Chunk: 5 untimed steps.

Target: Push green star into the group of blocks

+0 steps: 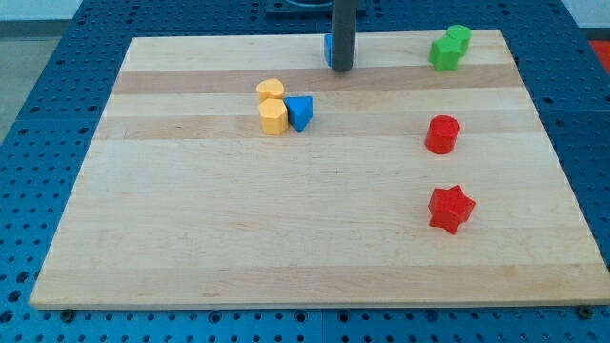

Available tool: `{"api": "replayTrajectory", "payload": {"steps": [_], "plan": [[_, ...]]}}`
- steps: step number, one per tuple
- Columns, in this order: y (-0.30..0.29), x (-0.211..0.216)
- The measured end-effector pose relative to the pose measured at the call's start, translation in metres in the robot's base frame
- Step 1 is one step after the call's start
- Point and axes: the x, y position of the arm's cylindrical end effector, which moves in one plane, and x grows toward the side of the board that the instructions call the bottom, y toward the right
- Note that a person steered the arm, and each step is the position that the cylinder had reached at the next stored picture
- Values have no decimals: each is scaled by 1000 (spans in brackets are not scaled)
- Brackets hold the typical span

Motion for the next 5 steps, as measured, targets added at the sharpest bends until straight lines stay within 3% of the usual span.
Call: {"api": "replayTrajectory", "payload": {"steps": [1, 3, 5], "plan": [[-5, 15], [-7, 95], [-65, 146]]}}
